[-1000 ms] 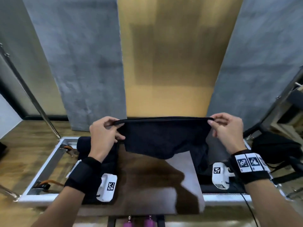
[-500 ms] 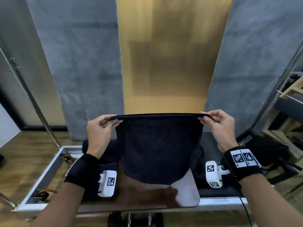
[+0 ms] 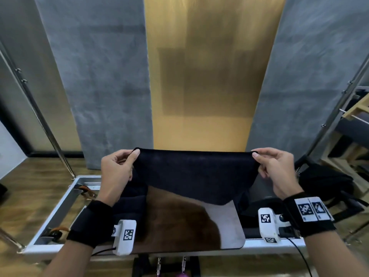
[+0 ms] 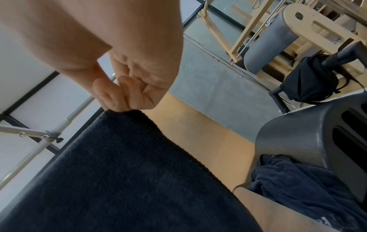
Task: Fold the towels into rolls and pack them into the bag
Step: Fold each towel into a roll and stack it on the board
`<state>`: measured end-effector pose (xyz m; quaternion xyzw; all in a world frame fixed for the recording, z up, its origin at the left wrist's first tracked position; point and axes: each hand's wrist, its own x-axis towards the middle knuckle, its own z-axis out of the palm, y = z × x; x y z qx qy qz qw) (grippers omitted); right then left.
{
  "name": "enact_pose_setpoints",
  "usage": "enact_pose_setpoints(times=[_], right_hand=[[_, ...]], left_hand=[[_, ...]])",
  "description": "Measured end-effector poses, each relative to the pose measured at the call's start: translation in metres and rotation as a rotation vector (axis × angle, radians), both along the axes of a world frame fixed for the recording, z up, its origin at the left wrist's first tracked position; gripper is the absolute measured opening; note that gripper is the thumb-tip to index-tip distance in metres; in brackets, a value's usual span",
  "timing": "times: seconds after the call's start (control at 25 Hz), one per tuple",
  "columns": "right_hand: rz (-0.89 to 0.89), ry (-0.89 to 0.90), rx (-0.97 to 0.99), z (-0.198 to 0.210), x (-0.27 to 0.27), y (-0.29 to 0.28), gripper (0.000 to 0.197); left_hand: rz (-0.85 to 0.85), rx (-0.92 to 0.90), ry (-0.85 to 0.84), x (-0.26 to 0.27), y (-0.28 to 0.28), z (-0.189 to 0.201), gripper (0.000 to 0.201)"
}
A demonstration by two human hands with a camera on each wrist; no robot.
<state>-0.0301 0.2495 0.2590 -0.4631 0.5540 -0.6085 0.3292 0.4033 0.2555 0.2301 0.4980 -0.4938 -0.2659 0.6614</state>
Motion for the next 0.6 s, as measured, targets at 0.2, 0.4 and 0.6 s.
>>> enact_pose_setpoints(times=[0.2,0.4,0.6], right_hand=[[0.013,-0.033,-0.02,0.008,-0.004,0.001,0.005],[0.037,-0.063,0.049,-0.004,0.017,-0.016,0.004],[0.032,-0.124,-0.079,-0.008,0.02,-0.036,0.008]], left_hand=[[-0.012,0.045,-0.028,0.001,-0.002,-0.002,0.019],[-0.08,0.207,0.071,-0.006,-0.02,-0.013,0.014],[-0.149,0.098,0.167,-0.012,-0.043,-0.01,0.012]])
